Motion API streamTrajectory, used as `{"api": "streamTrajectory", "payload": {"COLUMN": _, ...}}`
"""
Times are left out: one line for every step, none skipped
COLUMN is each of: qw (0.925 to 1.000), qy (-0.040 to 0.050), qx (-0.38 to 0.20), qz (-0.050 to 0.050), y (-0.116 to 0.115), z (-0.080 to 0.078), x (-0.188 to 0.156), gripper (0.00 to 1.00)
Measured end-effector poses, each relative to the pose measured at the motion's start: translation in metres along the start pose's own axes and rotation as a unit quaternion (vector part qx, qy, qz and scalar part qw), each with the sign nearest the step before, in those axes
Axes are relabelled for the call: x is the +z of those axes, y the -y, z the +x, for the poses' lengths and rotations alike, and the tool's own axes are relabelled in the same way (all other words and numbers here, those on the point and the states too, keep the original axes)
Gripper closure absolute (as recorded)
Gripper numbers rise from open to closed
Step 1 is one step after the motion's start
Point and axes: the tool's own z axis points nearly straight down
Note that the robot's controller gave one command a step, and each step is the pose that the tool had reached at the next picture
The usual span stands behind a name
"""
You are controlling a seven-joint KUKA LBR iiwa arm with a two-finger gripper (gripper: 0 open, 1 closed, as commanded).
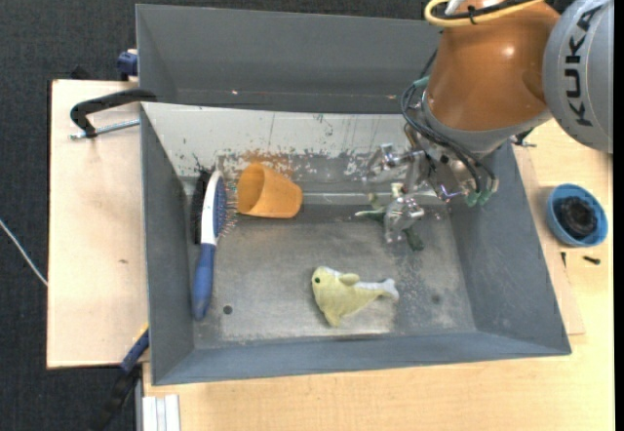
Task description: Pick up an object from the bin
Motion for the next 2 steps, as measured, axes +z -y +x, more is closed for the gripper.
{"api": "streamTrajectory", "payload": {"qw": 0.9969, "qy": -0.0100, "qx": -0.079, "qz": -0.003, "y": 0.017, "z": 0.042, "x": 0.103, "gripper": 1.00}}
{"api": "streamTrajectory", "payload": {"qw": 0.9835, "qy": -0.0005, "qx": -0.181, "qz": 0.001, "y": 0.079, "z": 0.019, "x": -0.020, "gripper": 1.00}}
